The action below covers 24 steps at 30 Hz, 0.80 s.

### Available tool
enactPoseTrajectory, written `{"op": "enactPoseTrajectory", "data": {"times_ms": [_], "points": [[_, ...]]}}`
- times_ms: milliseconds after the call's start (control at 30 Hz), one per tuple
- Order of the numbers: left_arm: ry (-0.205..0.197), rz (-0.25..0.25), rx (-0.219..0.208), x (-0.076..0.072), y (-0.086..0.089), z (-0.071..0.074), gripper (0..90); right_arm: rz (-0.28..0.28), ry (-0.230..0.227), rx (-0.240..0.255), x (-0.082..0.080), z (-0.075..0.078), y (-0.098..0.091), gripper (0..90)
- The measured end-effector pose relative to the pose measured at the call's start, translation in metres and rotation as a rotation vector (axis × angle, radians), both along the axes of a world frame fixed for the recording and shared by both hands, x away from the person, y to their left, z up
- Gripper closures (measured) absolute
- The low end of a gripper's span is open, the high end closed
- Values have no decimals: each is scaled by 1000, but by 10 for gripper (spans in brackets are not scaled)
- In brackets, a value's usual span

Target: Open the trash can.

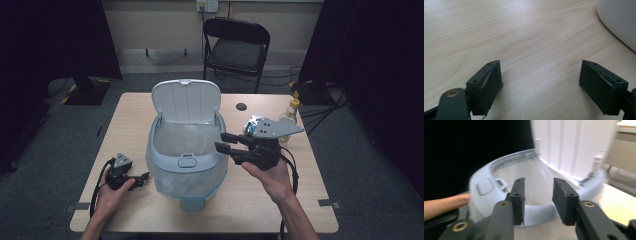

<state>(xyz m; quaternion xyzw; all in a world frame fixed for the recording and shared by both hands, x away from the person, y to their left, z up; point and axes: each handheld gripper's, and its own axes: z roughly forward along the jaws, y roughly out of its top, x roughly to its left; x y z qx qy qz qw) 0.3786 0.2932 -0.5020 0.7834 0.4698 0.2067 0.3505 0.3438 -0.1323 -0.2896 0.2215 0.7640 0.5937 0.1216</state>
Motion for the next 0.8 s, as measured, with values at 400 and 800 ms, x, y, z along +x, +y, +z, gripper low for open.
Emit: {"op": "enactPoseTrajectory", "data": {"times_ms": [400,800], "points": [[1,-5,2,0,0,0,176,-177,31,-40,24,-5,-44,529],[0,-3,5,0,0,0,175,-317,157,-66,48,-63,-71,475]]}}
